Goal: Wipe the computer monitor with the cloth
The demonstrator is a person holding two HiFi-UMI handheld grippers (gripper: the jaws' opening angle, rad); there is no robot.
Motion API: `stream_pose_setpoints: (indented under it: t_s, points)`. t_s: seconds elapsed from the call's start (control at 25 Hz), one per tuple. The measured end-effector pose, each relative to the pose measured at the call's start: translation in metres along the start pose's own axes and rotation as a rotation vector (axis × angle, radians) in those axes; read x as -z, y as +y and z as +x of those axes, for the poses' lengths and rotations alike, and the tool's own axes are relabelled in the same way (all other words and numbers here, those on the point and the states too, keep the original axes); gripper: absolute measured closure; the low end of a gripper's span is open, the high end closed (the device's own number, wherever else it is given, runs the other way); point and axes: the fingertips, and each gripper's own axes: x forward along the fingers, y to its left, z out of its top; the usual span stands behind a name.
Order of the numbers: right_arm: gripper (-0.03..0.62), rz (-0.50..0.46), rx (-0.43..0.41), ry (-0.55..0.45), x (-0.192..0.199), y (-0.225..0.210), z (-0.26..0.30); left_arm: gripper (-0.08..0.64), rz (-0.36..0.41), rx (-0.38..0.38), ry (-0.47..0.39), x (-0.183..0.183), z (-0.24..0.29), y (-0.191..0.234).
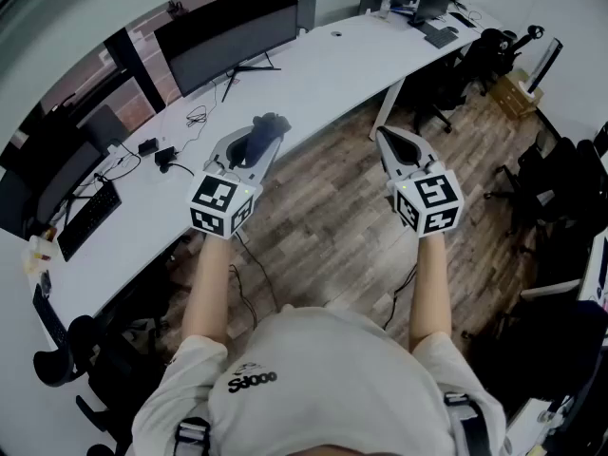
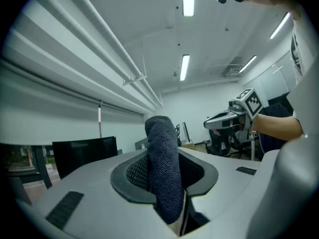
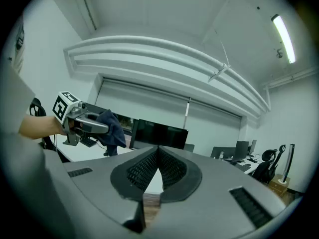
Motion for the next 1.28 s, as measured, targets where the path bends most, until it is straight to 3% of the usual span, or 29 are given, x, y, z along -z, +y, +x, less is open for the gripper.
stream_pose_setpoints:
  t_s: [0.2,0.36,0.76,1.28]
  points:
    - [0.586,-0.002,0.007,0.006,0.006,-0.011,-0.002,0.44,0.003,-0.001,0.008,0.0,0.009,-0.005]
    - [0.586,0.048,0.015,-0.033,0.008,-0.023,-0.006,0.44,0.004,-0.01,0.019,0.0,0.016,-0.01]
    - [0.586,0.071,-0.046,-0.057,0.033,-0.055,-0.021,0.439,0.02,-0.055,0.049,0.0,0.043,-0.043]
    - [0.586,0.087,-0.092,-0.014,0.075,-0.099,-0.017,0.437,0.049,-0.072,0.122,0.017,0.093,-0.068]
